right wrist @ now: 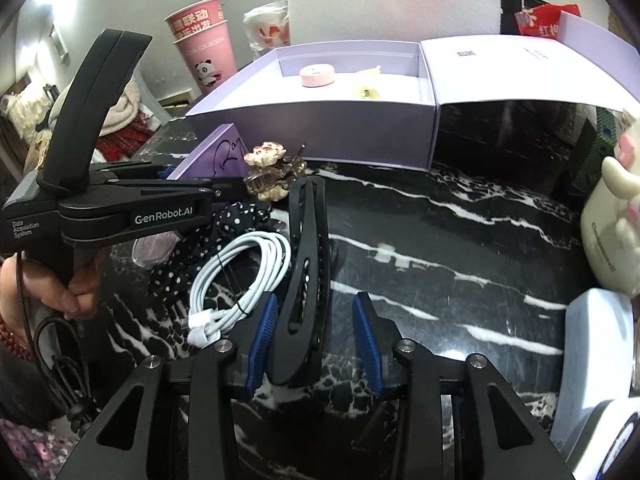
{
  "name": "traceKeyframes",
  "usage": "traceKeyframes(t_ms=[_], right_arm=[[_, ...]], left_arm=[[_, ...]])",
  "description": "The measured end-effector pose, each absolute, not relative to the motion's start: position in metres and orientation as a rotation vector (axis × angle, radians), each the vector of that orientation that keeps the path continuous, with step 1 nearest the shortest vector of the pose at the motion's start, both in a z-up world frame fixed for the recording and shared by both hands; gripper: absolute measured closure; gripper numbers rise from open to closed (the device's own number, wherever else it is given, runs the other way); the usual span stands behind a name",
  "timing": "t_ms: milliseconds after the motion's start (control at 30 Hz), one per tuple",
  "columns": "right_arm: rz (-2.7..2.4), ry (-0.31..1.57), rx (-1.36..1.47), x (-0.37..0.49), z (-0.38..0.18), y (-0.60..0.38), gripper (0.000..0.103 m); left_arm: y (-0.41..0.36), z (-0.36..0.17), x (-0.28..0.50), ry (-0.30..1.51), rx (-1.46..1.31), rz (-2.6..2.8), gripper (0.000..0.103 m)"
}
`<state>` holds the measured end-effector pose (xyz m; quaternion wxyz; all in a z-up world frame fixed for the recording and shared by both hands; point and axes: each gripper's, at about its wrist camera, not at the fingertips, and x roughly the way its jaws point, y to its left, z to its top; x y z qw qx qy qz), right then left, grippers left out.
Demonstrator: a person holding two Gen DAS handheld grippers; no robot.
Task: Organize rigid objects
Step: 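Grasp the purple contact lens box with the left tool while right tool approaches black clip, then lift the purple box with the left tool while right tool grasps and lifts black clip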
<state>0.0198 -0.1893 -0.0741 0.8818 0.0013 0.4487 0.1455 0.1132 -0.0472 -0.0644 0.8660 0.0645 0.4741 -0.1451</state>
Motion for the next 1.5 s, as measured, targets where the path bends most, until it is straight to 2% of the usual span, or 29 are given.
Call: traceKeyframes(t_ms=[33,67,100,133,167,333,967,1500], right_arm=[[0.296,0.932,0.002,0.021,-0.074,-0.189,0.068],[0.286,0.931,-0.002,0.023,-0.075,-0.189,0.079],[0.278,0.931,-0.008,0.024,-0.075,-0.189,0.081],[0.279,0.929,-0.006,0.025,-0.075,-0.188,0.081],[0.282,0.929,-0.007,0.025,-0.076,-0.188,0.081],[0.288,0.929,0.007,0.024,-0.076,-0.189,0.081],[0.286,0.879,0.040,0.003,-0.058,-0.203,0.082],[0.311,0.795,-0.059,-0.012,-0.026,-0.200,0.082]], left_arm=[[-0.047,-0.064,0.113,0.993,0.135,-0.305,0.068],[-0.046,-0.064,0.113,0.991,0.133,-0.305,0.068],[-0.046,-0.064,0.113,0.989,0.133,-0.305,0.068],[-0.046,-0.064,0.113,0.988,0.132,-0.307,0.077],[-0.047,-0.064,0.114,0.991,0.128,-0.309,0.081],[-0.044,-0.063,0.111,1.002,0.113,-0.315,0.087],[-0.041,-0.027,0.083,0.936,0.099,-0.306,0.088],[-0.039,0.017,0.056,0.826,0.067,-0.293,0.088]])
